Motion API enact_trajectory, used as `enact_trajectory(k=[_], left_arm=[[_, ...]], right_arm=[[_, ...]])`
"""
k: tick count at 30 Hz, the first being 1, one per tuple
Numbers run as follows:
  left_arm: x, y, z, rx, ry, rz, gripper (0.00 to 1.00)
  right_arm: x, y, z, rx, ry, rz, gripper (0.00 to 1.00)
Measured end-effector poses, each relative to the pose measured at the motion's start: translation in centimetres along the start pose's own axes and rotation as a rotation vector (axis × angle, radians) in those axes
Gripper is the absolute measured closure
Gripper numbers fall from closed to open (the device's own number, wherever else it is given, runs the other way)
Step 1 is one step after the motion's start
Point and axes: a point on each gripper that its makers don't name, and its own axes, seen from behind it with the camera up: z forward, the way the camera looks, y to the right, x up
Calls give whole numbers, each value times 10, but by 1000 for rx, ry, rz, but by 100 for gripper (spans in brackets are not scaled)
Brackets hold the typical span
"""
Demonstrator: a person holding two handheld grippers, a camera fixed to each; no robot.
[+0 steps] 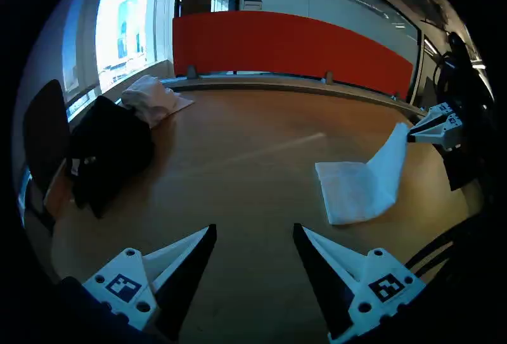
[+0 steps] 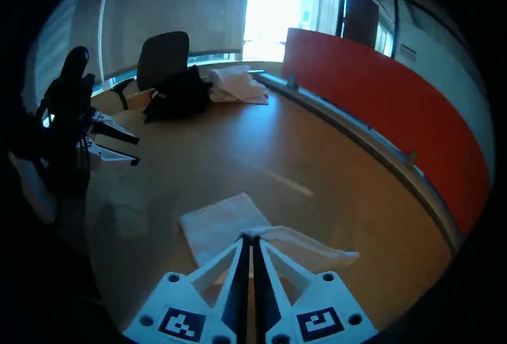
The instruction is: Fold towel
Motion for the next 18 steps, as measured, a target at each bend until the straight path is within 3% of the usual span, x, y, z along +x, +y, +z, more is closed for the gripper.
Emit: enact_trajectory(k=[18], left_arm=[[-5,-4,-4,1,-2,-22,11]], right_arm=[[9,-41,43,107,-26,-20,92]])
